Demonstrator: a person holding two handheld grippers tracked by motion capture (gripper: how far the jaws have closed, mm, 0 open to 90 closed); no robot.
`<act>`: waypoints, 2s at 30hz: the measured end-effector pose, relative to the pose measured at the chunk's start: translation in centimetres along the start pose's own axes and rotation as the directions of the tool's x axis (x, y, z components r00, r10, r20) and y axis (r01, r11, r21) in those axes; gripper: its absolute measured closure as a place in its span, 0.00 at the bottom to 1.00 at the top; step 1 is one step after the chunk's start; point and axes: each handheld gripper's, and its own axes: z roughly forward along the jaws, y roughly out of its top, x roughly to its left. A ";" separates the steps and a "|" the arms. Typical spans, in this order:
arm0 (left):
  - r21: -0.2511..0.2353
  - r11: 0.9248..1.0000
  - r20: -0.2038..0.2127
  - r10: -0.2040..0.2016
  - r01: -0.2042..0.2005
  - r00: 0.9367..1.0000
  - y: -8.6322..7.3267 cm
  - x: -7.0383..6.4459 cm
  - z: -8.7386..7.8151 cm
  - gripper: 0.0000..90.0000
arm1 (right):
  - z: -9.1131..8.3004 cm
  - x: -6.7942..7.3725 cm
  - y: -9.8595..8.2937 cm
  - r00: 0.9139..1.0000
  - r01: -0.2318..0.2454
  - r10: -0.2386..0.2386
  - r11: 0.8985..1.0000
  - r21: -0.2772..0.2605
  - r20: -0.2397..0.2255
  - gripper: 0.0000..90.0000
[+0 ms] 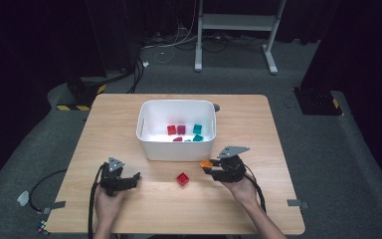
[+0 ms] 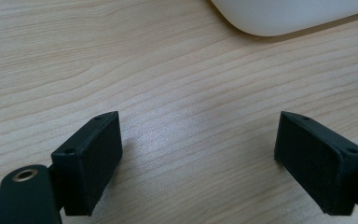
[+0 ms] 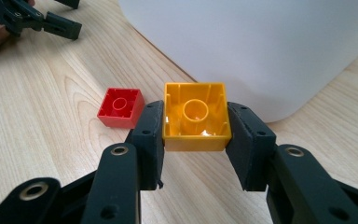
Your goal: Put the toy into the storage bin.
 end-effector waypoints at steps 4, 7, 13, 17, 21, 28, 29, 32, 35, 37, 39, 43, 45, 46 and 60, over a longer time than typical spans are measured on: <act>0.000 1.000 0.000 0.001 -0.001 1.000 0.0 0.0 0.0 0.17 | -0.6 0.0 0.3 1.000 -0.002 0.002 1.000 -0.012 -0.001 0.65; 0.000 1.000 0.000 0.001 -0.001 1.000 0.0 0.0 0.0 0.17 | -1.0 0.0 0.4 1.000 0.000 0.000 1.000 -0.017 0.000 0.65; 0.000 1.000 -0.001 0.002 -0.002 1.000 0.0 0.0 0.0 0.17 | -2.0 0.0 1.0 1.000 0.012 -0.012 0.999 -0.030 0.003 0.65; 0.000 1.000 -0.001 0.002 -0.002 1.000 0.0 0.0 0.0 0.17 | -2.8 0.1 1.6 1.000 0.016 -0.016 0.999 -0.044 0.003 0.65; 0.000 1.000 -0.001 0.001 -0.001 1.000 0.0 0.0 0.0 0.17 | -3.7 0.2 2.4 1.000 0.032 -0.031 0.998 -0.055 0.004 0.65; -0.001 1.000 0.000 -0.002 0.002 1.000 0.0 0.0 0.0 0.17 | -5.1 0.3 4.2 0.998 0.056 -0.055 0.994 -0.094 0.018 0.65; -0.003 1.000 -0.001 -0.002 0.002 1.000 0.0 0.0 0.0 0.17 | -5.2 0.3 4.5 0.999 0.052 -0.051 0.994 -0.100 0.018 0.65; -0.001 1.000 0.000 -0.001 0.001 1.000 0.0 0.0 0.0 0.17 | -5.6 0.1 5.5 0.998 0.055 -0.054 0.991 -0.118 0.017 0.65; 0.000 1.000 -0.001 0.001 -0.001 1.000 0.0 0.0 0.0 0.17 | -5.9 0.1 6.4 0.998 0.067 -0.065 0.990 -0.125 0.020 0.65; 0.000 1.000 -0.001 0.002 -0.002 1.000 0.0 0.0 0.0 0.17 | -6.0 0.1 6.9 0.998 0.069 -0.068 0.989 -0.133 0.019 0.65; 0.000 1.000 0.000 0.000 0.000 1.000 0.0 0.0 0.0 0.17 | -6.2 0.0 7.7 0.998 0.070 -0.068 0.988 -0.135 0.017 0.65; 0.000 1.000 -0.001 0.002 -0.002 1.000 0.0 0.0 0.0 0.17 | -6.3 -0.4 8.9 0.998 0.070 -0.068 0.987 -0.143 0.017 0.65; 0.000 1.000 -0.001 0.001 -0.001 1.000 0.0 0.0 0.0 0.17 | -6.2 -0.6 9.6 0.998 0.064 -0.062 0.987 -0.148 0.013 0.65; 0.000 1.000 -0.001 0.002 -0.002 1.000 0.0 0.0 0.0 0.17 | -6.2 -0.7 9.9 0.998 0.063 -0.062 0.987 -0.150 0.012 0.65; -0.004 1.000 0.000 -0.004 0.004 1.000 0.0 0.0 0.0 0.17 | -3.5 -2.7 13.1 1.000 0.004 -0.003 0.993 -0.122 0.015 0.65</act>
